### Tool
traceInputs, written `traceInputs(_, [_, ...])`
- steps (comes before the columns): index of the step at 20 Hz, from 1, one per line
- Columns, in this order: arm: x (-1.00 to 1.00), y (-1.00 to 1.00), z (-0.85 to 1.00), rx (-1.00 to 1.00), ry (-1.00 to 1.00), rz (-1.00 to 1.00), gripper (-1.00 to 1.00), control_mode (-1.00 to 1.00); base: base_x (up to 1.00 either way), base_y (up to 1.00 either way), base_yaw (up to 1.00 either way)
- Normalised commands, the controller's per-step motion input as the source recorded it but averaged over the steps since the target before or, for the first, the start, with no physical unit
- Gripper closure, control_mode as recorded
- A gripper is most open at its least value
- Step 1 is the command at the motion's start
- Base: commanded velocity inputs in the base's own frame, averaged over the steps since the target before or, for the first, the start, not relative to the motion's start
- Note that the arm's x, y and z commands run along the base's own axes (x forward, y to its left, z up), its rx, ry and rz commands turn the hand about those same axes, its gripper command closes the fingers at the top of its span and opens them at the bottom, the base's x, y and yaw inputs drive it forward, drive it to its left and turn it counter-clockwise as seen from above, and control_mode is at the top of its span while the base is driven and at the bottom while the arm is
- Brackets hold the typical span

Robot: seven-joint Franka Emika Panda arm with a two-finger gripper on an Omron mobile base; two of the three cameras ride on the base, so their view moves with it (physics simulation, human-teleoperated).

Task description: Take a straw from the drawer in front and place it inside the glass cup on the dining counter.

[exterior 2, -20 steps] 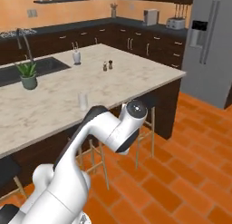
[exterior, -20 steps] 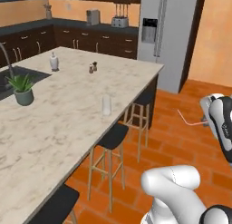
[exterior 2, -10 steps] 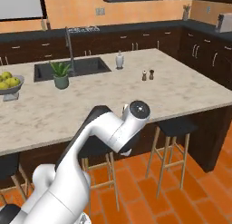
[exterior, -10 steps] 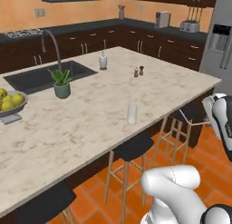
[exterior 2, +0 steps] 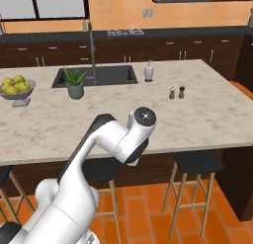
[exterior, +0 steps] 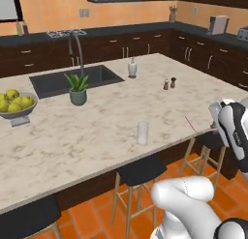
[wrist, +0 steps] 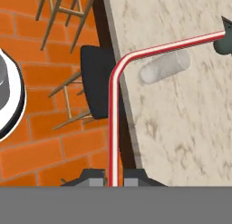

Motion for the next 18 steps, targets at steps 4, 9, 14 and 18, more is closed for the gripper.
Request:
traceInputs(4, [0.0, 0.0, 0.0, 0.0, 0.0, 0.0, 1.0, 1.0, 0.7, -0.16, 0.15])
traceInputs(9, [0.0, 0.0, 0.0, 0.0, 0.0, 0.0, 1.0, 1.0, 0.8, -0.03, 0.22])
traceInputs(14, [0.0, 0.0, 0.0, 0.0, 0.0, 0.0, 1.0, 1.0, 0.76, -0.01, 0.3])
traceInputs(18, [0.0, 0.0, 0.0, 0.0, 0.0, 0.0, 1.0, 1.0, 0.66, -0.02, 0.27])
